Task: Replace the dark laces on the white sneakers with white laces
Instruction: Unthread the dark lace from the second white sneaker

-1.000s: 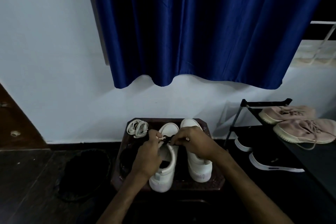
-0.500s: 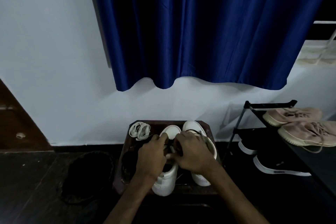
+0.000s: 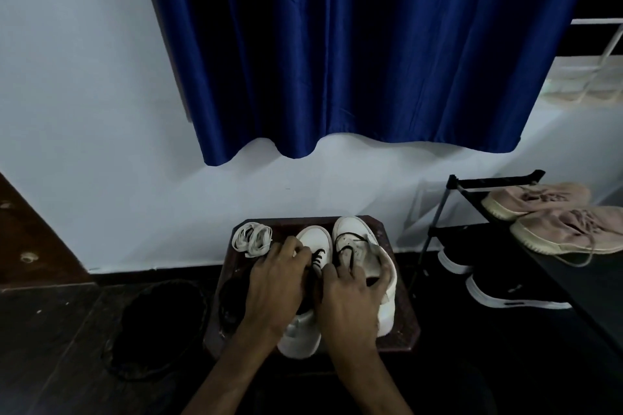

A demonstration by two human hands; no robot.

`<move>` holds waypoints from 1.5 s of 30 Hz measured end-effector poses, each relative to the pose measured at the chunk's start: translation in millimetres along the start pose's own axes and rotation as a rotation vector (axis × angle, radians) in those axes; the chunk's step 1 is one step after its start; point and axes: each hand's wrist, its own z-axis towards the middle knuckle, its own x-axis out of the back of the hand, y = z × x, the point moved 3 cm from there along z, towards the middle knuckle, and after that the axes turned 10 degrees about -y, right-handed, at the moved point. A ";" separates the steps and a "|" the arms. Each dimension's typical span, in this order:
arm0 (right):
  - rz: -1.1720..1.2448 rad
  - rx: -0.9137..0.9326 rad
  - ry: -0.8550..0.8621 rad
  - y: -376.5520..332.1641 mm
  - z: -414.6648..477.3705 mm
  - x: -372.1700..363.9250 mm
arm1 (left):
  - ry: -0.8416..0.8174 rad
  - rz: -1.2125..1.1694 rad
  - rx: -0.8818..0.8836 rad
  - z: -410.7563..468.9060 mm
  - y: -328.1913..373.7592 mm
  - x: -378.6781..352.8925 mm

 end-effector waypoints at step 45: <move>0.106 -0.011 -0.055 7.0 -0.5 -7.4 | 0.123 0.039 -0.152 7.2 -5.0 40.9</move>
